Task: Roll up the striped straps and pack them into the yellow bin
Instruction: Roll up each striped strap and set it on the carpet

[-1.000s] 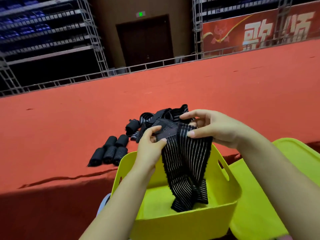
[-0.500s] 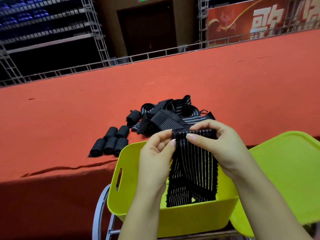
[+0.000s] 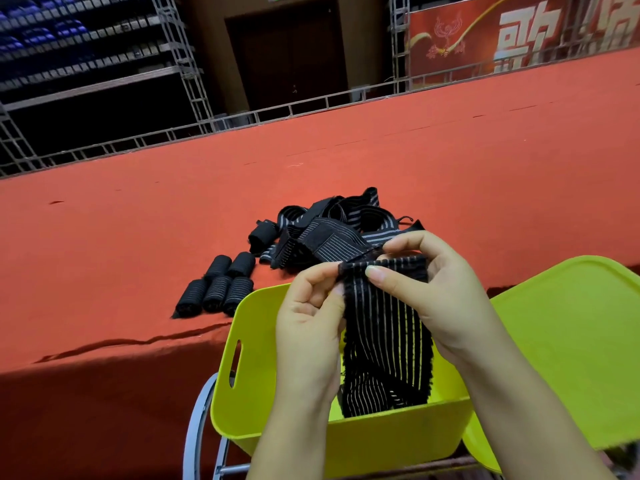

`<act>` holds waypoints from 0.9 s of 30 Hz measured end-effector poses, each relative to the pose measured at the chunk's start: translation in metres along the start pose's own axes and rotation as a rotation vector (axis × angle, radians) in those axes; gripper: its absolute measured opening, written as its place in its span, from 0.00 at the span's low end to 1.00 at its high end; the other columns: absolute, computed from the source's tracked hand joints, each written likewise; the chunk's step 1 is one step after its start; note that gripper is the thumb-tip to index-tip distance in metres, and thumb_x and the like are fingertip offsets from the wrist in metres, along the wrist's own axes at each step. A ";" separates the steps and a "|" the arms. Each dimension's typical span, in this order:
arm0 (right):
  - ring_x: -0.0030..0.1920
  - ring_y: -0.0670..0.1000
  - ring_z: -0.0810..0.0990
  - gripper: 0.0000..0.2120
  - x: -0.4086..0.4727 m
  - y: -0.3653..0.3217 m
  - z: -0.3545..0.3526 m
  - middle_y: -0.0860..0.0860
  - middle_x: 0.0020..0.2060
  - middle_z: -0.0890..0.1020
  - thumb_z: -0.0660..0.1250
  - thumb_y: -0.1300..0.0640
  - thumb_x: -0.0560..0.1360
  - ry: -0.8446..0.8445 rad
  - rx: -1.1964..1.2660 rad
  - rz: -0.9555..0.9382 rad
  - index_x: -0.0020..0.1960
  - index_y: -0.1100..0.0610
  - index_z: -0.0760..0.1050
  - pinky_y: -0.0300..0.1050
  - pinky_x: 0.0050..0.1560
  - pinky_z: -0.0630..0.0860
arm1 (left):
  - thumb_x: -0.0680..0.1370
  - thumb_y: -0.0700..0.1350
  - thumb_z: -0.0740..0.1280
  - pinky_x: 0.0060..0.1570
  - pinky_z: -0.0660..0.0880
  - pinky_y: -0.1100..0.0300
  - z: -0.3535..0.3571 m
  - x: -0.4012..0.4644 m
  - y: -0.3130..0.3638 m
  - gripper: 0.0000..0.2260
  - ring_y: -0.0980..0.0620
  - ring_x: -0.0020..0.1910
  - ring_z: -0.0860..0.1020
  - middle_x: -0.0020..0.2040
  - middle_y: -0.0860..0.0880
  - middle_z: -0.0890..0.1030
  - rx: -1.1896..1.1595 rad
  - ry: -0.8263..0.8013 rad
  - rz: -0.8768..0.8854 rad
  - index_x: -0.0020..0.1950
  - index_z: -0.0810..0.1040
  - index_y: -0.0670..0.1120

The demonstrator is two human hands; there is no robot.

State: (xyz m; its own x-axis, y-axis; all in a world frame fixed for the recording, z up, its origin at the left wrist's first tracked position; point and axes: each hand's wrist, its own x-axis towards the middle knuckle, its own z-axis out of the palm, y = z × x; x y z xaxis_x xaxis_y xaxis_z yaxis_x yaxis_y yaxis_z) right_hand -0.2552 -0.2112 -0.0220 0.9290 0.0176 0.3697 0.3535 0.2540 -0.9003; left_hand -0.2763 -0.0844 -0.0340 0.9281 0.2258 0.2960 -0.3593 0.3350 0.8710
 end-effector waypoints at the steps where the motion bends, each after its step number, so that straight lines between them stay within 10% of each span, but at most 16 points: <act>1: 0.42 0.47 0.81 0.12 0.000 0.000 0.000 0.48 0.40 0.83 0.75 0.58 0.62 -0.005 -0.007 -0.010 0.40 0.44 0.78 0.41 0.45 0.78 | 0.76 0.28 0.61 0.35 0.76 0.68 0.000 0.000 0.000 0.14 0.58 0.39 0.82 0.39 0.51 0.85 -0.001 -0.006 0.005 0.45 0.79 0.45; 13: 0.43 0.45 0.81 0.13 -0.003 -0.001 0.001 0.45 0.40 0.83 0.77 0.58 0.64 0.068 -0.188 -0.076 0.43 0.48 0.76 0.38 0.47 0.76 | 0.68 0.49 0.72 0.41 0.75 0.59 -0.002 0.000 0.000 0.03 0.52 0.43 0.79 0.42 0.51 0.82 0.032 -0.104 0.001 0.41 0.82 0.55; 27: 0.34 0.42 0.77 0.09 -0.005 -0.005 -0.009 0.44 0.32 0.80 0.75 0.64 0.68 0.117 -0.189 -0.142 0.38 0.54 0.76 0.33 0.38 0.73 | 0.68 0.36 0.73 0.34 0.74 0.67 -0.011 0.004 0.003 0.09 0.57 0.37 0.78 0.37 0.53 0.81 -0.007 -0.015 0.042 0.42 0.77 0.47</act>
State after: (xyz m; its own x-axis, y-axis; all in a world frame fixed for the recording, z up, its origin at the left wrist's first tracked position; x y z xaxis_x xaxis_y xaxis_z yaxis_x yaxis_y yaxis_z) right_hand -0.2609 -0.2210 -0.0216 0.8713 -0.1203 0.4759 0.4849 0.0609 -0.8724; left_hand -0.2744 -0.0729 -0.0345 0.9136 0.2261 0.3380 -0.3985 0.3321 0.8549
